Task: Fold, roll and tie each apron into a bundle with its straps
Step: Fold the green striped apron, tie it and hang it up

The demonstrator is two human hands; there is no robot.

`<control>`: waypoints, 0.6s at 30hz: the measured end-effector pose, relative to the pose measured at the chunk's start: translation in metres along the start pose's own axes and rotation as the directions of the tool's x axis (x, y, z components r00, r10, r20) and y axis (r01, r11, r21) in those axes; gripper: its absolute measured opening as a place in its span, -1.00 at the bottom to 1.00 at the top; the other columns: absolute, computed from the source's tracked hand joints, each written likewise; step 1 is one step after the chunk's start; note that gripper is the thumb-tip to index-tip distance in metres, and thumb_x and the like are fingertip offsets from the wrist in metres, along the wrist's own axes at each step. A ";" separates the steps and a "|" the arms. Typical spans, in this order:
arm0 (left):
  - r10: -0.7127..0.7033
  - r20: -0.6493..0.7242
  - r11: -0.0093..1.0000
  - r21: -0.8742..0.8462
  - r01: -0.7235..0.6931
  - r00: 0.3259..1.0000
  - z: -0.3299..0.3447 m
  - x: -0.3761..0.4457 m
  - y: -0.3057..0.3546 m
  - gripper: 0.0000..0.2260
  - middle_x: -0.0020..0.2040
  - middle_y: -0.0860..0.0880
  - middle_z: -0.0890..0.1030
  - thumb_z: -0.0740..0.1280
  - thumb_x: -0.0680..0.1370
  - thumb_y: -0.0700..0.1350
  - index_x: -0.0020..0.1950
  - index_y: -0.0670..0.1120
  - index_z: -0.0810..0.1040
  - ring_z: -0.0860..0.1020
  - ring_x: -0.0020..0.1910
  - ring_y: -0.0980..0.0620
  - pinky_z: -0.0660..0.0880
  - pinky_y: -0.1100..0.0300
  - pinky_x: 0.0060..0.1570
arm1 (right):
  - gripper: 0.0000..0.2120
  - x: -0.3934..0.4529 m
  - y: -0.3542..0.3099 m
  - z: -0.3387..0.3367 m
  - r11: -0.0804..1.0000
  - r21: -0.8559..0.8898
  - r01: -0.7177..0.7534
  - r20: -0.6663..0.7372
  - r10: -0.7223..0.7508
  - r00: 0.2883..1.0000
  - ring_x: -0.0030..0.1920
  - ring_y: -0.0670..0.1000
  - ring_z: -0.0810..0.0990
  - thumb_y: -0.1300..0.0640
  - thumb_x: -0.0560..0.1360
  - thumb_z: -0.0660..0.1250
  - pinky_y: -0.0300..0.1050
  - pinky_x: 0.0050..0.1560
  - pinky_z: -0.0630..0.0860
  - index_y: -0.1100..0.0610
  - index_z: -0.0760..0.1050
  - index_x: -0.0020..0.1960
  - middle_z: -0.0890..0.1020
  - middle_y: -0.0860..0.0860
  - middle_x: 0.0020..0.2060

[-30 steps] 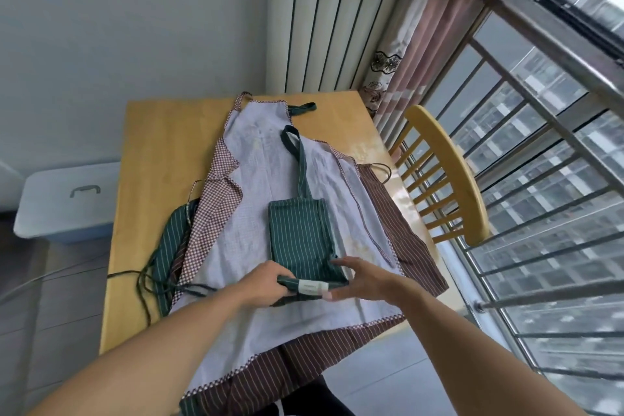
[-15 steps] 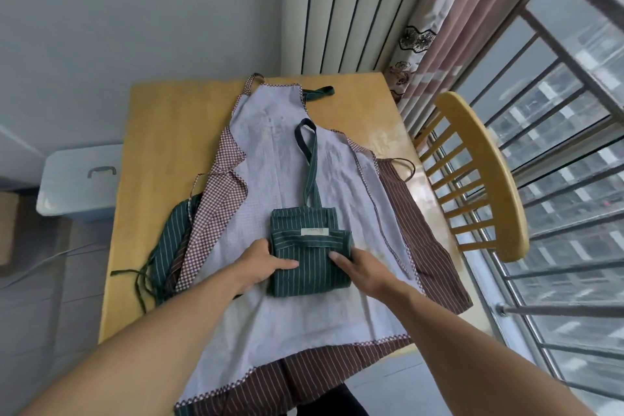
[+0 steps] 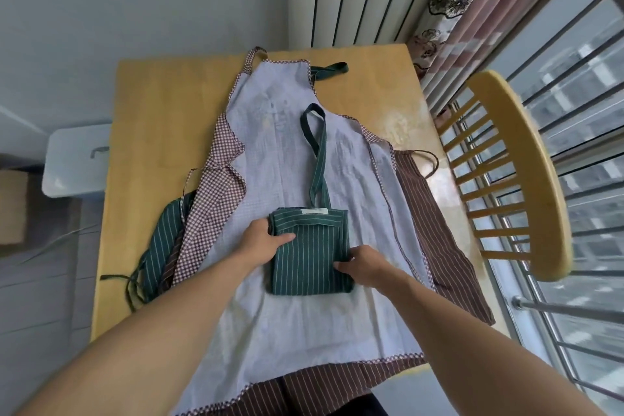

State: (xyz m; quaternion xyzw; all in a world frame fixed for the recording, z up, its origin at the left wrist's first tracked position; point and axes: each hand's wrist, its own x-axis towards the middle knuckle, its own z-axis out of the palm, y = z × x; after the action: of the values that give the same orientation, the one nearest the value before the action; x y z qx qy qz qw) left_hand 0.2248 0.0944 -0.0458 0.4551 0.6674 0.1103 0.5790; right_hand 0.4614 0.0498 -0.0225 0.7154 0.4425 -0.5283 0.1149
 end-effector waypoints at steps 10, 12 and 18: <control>-0.064 -0.126 0.954 0.284 0.097 0.990 -0.020 0.010 0.038 -0.41 -0.22 0.09 0.58 0.47 0.27 0.48 -0.15 -0.03 0.51 0.56 -0.19 0.07 0.39 0.18 -0.26 | -0.48 0.010 -0.013 -0.018 0.996 0.091 0.000 -0.192 0.018 0.981 -0.11 -0.01 0.62 -0.21 0.48 0.48 -0.07 -0.16 0.56 0.09 0.39 0.21 0.57 -0.01 -0.04; -0.123 0.029 0.969 0.219 0.113 0.992 -0.031 0.018 0.039 -0.38 -0.18 0.03 0.57 0.42 0.28 0.51 -0.16 -0.05 0.53 0.57 -0.14 0.04 0.49 0.13 -0.11 | -0.47 0.012 -0.020 -0.019 0.993 0.117 0.010 -0.229 0.018 0.973 -0.14 -0.03 0.62 -0.26 0.49 0.44 -0.08 -0.21 0.51 0.12 0.42 0.18 0.61 -0.01 -0.09; -0.189 0.203 0.981 0.083 0.175 0.961 -0.039 0.023 0.038 -0.70 0.16 -0.07 0.66 0.54 0.48 0.01 0.12 -0.11 0.65 0.58 0.22 -0.02 0.50 0.01 0.32 | -0.68 0.010 -0.030 -0.020 0.975 0.220 0.001 -0.180 0.040 0.983 -0.27 -0.07 0.58 -0.11 0.57 0.42 -0.21 -0.35 0.43 0.15 0.55 0.09 0.61 -0.03 -0.25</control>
State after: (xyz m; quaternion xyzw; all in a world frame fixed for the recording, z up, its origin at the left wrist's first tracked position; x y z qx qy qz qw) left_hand 0.2109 0.1479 -0.0240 0.4192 0.6448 -0.0138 0.6390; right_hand 0.4524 0.0855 -0.0137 0.7737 0.3832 -0.5046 -0.0009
